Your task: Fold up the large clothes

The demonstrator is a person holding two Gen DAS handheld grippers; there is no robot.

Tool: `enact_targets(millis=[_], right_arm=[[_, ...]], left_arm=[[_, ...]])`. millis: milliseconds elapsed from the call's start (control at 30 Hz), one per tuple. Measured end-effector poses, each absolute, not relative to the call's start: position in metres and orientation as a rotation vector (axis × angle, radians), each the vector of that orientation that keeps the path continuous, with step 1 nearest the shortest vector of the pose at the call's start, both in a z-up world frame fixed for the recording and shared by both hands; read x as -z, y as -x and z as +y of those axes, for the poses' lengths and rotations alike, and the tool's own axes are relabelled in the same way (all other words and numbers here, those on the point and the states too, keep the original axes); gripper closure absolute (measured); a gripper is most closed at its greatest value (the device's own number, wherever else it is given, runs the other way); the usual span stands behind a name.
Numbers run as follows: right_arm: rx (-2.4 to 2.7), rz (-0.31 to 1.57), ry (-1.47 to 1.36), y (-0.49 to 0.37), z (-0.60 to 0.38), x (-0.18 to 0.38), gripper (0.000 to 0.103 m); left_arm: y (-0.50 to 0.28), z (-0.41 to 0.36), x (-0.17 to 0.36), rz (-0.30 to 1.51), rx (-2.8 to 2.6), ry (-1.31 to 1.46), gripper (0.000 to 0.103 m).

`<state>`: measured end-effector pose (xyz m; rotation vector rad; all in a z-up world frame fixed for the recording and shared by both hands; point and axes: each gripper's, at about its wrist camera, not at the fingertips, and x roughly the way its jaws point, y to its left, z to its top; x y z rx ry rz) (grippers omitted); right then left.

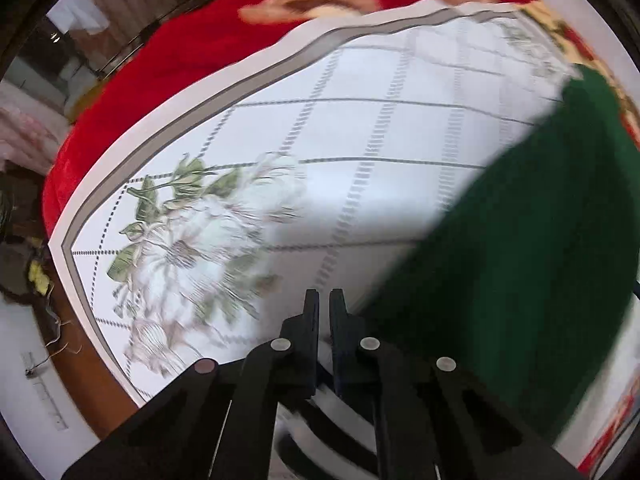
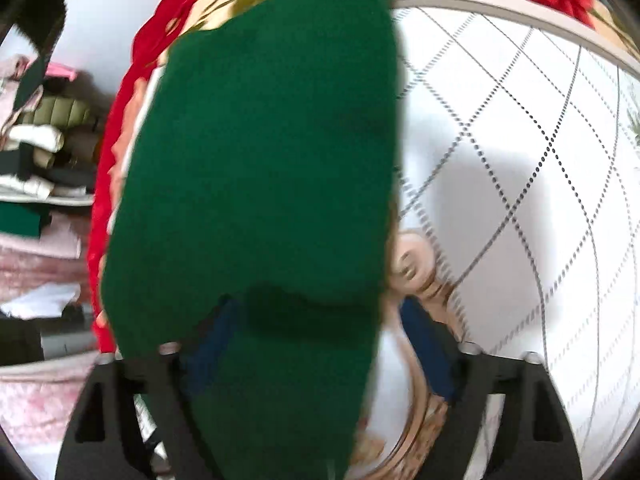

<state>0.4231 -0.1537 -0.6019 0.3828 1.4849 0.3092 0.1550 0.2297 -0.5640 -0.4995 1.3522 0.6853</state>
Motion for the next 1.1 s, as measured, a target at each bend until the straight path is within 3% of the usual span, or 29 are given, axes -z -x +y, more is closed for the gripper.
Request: enact_targets(millis=[100,167,233,333,367,400,433,467,733,900,1033,1067,1100], right_arm=[[-0.371,1.508,-0.585,-0.438,-0.164,0.641,0.014],[-0.404,1.449,-0.639,-0.445,-0.163,0.643,0.030],[-0.399,1.429,-0.650,-0.446,-0.159,0.643,0.053],[-0.396,1.395,-0.721,-0.433,-0.170,0.637,0.071],[-0.380,1.384,-0.752,-0.427,-0.178,0.634,0.076],[-0.366,1.377,-0.778,-0.423,-0.185,0.630,0.080],[-0.350,1.371,-0.811,-0.413,-0.195,0.626,0.082],[-0.321,1.371,-0.826,-0.401,-0.206,0.621,0.082],[-0.042,1.492,-0.863,-0.244,-0.293,0.595,0.082],[0.009,1.721,-0.723,-0.169,-0.328,0.619,0.063],[-0.042,1.719,-0.597,-0.159,-0.335,0.610,0.052],[-0.058,1.716,-0.562,-0.159,-0.333,0.607,0.052],[-0.073,1.717,-0.524,-0.158,-0.332,0.605,0.052]], left_arm=[[-0.150,0.255,0.568,1.374,-0.718,0.616,0.099],[-0.149,0.260,0.554,1.344,-0.730,0.586,0.097],[-0.149,0.258,0.541,1.318,-0.717,0.564,0.094],[-0.143,0.254,0.523,1.257,-0.684,0.577,0.087],[-0.142,0.251,0.518,1.248,-0.672,0.585,0.069],[-0.141,0.248,0.514,1.245,-0.667,0.587,0.036],[-0.140,0.246,0.511,1.236,-0.664,0.586,0.023],[-0.136,0.244,0.504,1.218,-0.667,0.578,0.019],[-0.104,0.229,0.503,1.254,-0.720,0.660,0.019],[-0.093,0.217,0.531,1.318,-0.667,0.717,0.019],[-0.119,0.222,0.557,1.291,-0.611,0.753,0.020],[-0.123,0.223,0.557,1.271,-0.619,0.736,0.033],[-0.132,0.221,0.551,1.211,-0.601,0.702,0.082]])
